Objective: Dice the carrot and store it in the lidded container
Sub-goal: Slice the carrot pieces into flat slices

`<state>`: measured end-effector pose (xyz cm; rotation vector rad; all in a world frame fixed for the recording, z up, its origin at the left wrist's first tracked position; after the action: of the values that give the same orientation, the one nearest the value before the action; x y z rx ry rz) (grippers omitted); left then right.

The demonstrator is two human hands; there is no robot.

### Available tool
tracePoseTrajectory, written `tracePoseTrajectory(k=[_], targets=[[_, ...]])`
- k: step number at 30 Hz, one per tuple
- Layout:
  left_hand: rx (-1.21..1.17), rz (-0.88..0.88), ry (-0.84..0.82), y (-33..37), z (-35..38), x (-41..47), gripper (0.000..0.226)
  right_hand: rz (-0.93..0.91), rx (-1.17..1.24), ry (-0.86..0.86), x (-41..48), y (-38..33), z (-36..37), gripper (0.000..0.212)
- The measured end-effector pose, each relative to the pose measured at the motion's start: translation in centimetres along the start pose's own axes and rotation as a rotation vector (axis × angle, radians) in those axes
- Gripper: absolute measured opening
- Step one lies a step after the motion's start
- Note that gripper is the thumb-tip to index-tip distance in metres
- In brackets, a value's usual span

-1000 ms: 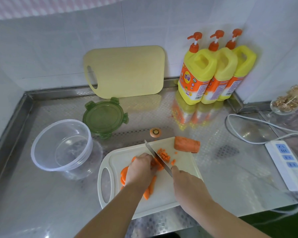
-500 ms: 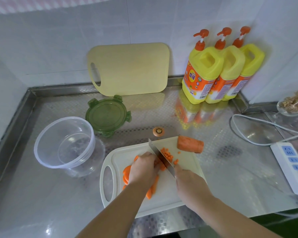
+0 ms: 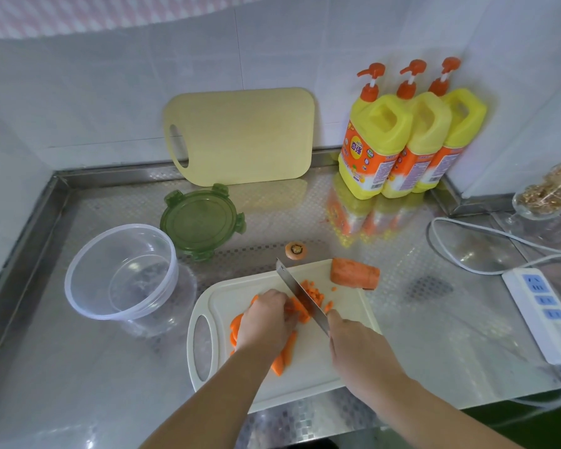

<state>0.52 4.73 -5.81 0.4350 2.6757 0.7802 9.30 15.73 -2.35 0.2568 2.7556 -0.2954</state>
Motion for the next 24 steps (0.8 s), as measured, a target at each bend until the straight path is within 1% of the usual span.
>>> tracePoseTrajectory(k=[10,16,21,24], targets=[[0.028,0.026,-0.023,0.3,0.4,0.4,0.015,-0.010,-0.016,-0.065,0.0,-0.7,1.1,0.039],[0.018,0.035,-0.021,0.3,0.6,0.7,0.018,-0.019,-0.045,-0.099,0.5,-0.7,1.3,0.048],[-0.015,0.033,-0.010,0.3,0.5,0.7,0.019,-0.011,-0.080,-0.140,1.1,-0.8,1.5,0.048],[-0.016,0.042,-0.002,0.5,0.3,0.6,0.018,-0.013,-0.083,-0.123,1.4,-0.6,1.7,0.048]])
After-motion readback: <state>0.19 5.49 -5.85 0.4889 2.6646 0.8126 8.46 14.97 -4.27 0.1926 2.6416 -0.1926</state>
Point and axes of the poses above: each hand's wrist, its own x-axis towards the middle knuckle, its own z-axis out of the palm, y = z × x, the point moved 9 cm from there along x, towards the middle knuckle, and after that the axes turned 4 degrees about -x, right-handed, at the moved point
